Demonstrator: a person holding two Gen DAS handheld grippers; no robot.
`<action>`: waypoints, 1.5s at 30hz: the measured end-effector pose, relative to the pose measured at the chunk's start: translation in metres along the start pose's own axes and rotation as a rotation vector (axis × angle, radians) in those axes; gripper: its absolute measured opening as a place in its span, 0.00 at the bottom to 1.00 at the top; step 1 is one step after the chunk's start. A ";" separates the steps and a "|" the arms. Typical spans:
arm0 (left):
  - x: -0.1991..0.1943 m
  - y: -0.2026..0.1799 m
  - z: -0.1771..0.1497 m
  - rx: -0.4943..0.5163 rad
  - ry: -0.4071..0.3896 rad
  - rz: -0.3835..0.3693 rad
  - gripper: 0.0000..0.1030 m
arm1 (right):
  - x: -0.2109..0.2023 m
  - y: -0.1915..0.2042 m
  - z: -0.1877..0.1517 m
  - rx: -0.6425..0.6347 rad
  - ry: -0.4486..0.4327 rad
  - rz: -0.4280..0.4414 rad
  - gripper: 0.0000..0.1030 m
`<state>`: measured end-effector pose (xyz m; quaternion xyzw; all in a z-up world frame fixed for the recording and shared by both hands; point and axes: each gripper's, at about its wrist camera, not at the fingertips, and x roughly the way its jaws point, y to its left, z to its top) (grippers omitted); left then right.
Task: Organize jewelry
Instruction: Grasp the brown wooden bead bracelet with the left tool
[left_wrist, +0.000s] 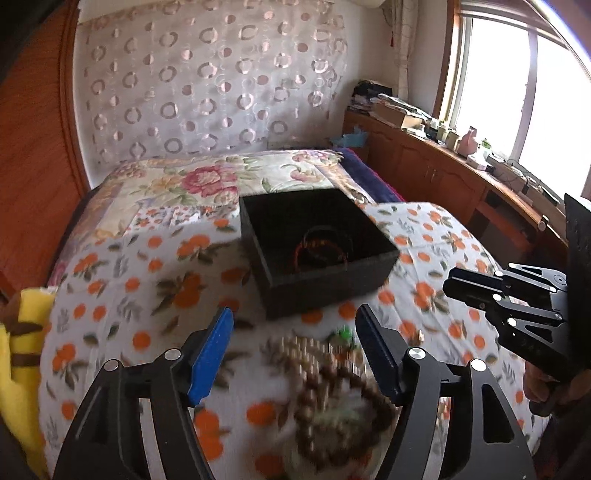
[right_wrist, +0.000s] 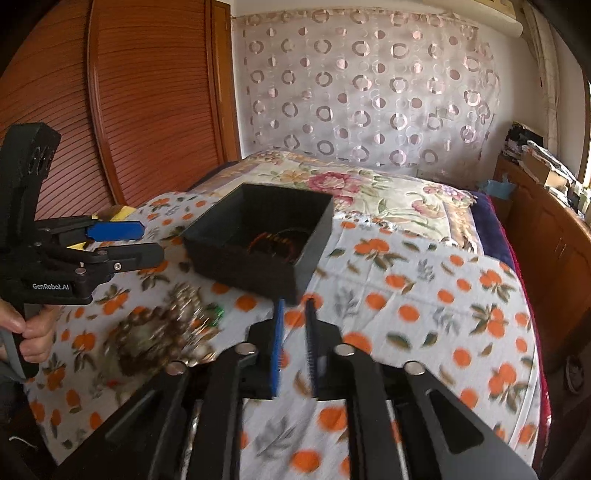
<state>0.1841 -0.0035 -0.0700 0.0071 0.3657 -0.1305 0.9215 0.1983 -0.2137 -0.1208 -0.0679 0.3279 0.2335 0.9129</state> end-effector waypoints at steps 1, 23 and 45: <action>-0.003 0.002 -0.006 -0.001 0.004 0.001 0.64 | -0.003 0.005 -0.005 0.005 0.003 0.003 0.19; -0.027 0.002 -0.073 -0.042 0.053 0.039 0.48 | -0.031 0.044 -0.073 0.044 0.083 0.066 0.44; -0.003 -0.010 -0.051 -0.008 0.076 -0.005 0.12 | -0.036 0.050 -0.082 0.040 0.058 0.079 0.44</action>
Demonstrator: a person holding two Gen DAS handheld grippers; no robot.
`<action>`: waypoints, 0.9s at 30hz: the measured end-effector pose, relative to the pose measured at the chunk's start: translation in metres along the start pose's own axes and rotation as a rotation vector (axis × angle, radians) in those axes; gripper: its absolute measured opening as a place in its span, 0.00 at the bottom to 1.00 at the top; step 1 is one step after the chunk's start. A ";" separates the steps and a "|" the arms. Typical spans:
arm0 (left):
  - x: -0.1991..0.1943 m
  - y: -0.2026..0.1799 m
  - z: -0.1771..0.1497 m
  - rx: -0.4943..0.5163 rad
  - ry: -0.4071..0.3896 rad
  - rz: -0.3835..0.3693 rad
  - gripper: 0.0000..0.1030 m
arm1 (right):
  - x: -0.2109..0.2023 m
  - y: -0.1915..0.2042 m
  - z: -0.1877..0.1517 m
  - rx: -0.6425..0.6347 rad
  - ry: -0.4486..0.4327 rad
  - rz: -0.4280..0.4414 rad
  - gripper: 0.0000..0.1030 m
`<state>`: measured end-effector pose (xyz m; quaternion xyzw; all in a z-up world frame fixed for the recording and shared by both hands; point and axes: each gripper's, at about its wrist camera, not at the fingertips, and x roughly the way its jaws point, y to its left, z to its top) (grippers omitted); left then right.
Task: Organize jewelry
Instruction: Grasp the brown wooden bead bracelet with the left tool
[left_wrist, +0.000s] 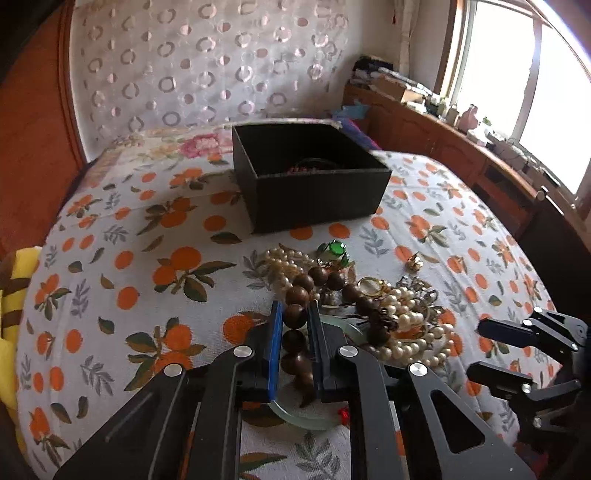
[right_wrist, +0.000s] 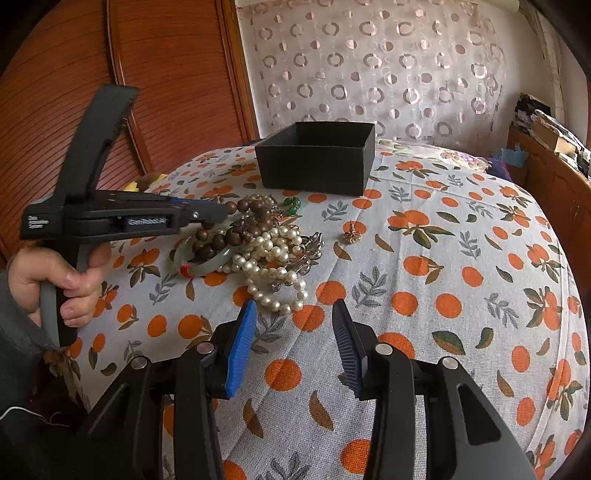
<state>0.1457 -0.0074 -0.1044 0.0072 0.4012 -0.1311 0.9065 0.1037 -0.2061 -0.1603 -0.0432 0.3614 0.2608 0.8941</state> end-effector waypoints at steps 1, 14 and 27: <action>-0.004 -0.001 -0.001 -0.001 -0.011 0.002 0.12 | 0.000 0.000 0.000 0.000 0.001 -0.001 0.44; -0.081 -0.004 -0.017 -0.030 -0.173 0.020 0.12 | 0.004 0.000 0.001 0.006 0.021 -0.008 0.44; -0.116 0.005 -0.024 -0.046 -0.253 0.025 0.12 | 0.013 0.007 0.018 -0.060 0.060 -0.061 0.44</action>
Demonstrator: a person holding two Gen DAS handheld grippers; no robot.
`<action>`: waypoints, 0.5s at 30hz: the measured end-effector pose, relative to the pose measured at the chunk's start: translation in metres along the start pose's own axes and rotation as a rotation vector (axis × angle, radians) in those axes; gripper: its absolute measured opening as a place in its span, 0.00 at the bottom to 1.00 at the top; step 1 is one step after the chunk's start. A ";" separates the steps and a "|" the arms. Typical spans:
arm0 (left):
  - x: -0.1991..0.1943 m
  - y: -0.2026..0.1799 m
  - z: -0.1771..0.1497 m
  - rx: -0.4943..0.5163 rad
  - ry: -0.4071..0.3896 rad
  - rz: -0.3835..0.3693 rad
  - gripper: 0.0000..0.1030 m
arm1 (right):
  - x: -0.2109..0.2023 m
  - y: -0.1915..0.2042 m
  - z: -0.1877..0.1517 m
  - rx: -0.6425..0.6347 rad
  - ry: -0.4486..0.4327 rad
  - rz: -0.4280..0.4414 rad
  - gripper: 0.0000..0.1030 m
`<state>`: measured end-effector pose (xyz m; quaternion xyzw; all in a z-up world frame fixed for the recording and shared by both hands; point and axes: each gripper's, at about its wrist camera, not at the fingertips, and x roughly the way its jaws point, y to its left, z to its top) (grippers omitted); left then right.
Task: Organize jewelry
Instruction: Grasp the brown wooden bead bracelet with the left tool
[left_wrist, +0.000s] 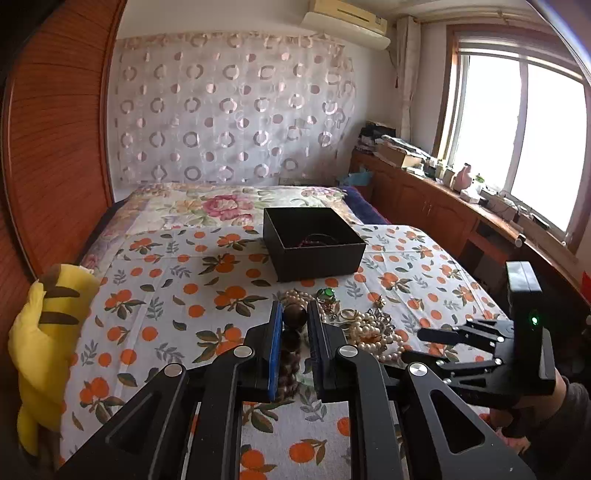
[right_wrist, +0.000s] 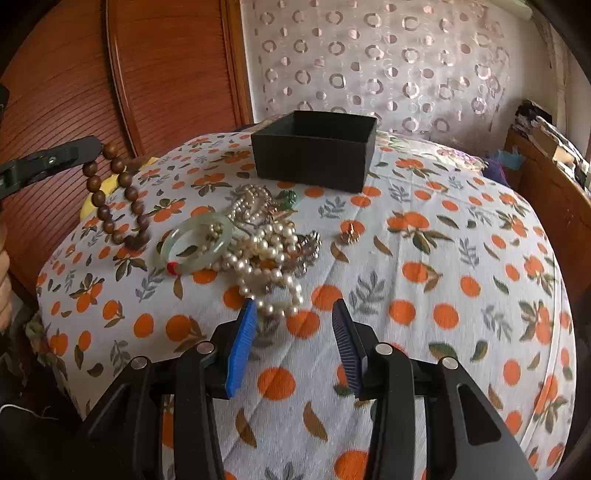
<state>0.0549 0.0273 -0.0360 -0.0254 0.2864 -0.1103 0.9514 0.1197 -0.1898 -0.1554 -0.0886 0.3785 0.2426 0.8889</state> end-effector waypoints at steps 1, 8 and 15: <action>-0.001 0.001 0.000 -0.001 -0.003 -0.001 0.12 | 0.001 0.000 0.003 -0.007 -0.001 -0.005 0.44; -0.004 0.000 -0.003 0.000 -0.006 -0.001 0.12 | 0.021 -0.009 0.011 -0.020 0.052 0.007 0.39; -0.001 -0.003 -0.006 -0.001 0.002 -0.010 0.12 | 0.025 -0.010 0.013 -0.007 0.072 0.063 0.34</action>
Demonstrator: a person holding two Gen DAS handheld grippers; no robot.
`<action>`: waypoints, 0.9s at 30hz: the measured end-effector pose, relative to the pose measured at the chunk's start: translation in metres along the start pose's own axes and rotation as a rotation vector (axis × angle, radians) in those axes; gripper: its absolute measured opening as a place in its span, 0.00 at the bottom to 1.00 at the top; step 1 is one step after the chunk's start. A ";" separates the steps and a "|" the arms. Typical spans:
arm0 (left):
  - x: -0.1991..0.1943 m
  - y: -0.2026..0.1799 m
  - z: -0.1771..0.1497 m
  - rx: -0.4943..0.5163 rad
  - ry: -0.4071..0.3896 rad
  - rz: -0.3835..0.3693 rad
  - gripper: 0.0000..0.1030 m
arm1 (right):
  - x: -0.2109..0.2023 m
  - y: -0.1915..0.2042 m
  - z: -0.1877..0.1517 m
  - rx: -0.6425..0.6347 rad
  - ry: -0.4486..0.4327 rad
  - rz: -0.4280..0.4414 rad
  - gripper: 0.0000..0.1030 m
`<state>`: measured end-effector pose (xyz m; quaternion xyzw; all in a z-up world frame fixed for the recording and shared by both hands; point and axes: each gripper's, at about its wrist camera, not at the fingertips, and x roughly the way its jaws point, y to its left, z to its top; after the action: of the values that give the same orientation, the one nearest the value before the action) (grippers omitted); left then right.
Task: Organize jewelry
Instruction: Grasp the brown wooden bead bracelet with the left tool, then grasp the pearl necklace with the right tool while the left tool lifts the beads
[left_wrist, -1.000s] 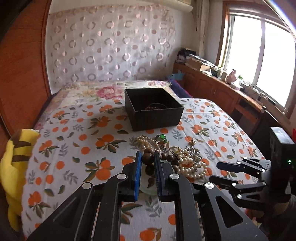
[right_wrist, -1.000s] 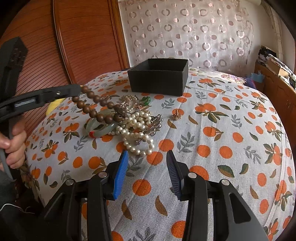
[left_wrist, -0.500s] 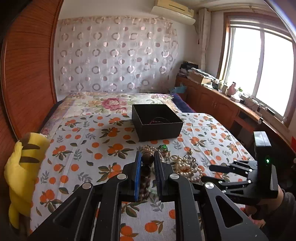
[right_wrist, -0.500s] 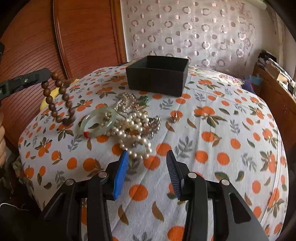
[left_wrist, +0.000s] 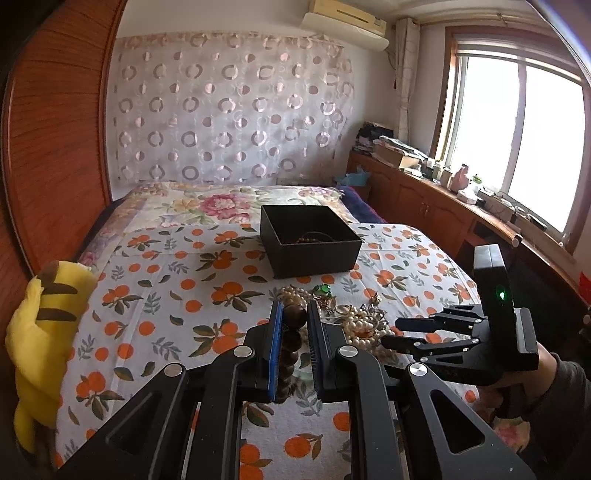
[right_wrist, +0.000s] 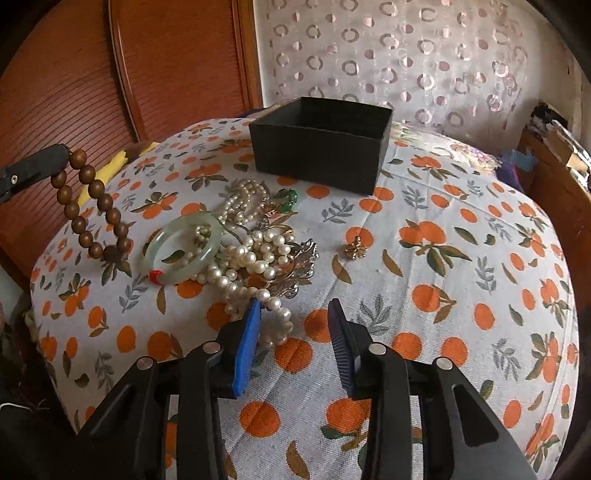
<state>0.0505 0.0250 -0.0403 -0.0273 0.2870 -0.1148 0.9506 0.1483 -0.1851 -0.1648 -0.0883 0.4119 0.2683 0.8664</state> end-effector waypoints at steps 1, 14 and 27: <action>0.001 0.000 0.000 0.001 0.001 0.000 0.12 | 0.000 -0.001 0.000 0.005 0.003 0.011 0.33; 0.002 0.000 -0.001 -0.006 0.005 -0.008 0.12 | -0.022 0.018 -0.004 -0.037 -0.041 0.085 0.08; 0.002 -0.001 0.002 0.003 -0.002 -0.015 0.12 | -0.097 0.026 0.053 -0.105 -0.225 0.031 0.08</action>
<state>0.0530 0.0238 -0.0397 -0.0281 0.2855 -0.1224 0.9501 0.1200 -0.1817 -0.0547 -0.0964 0.2988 0.3111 0.8970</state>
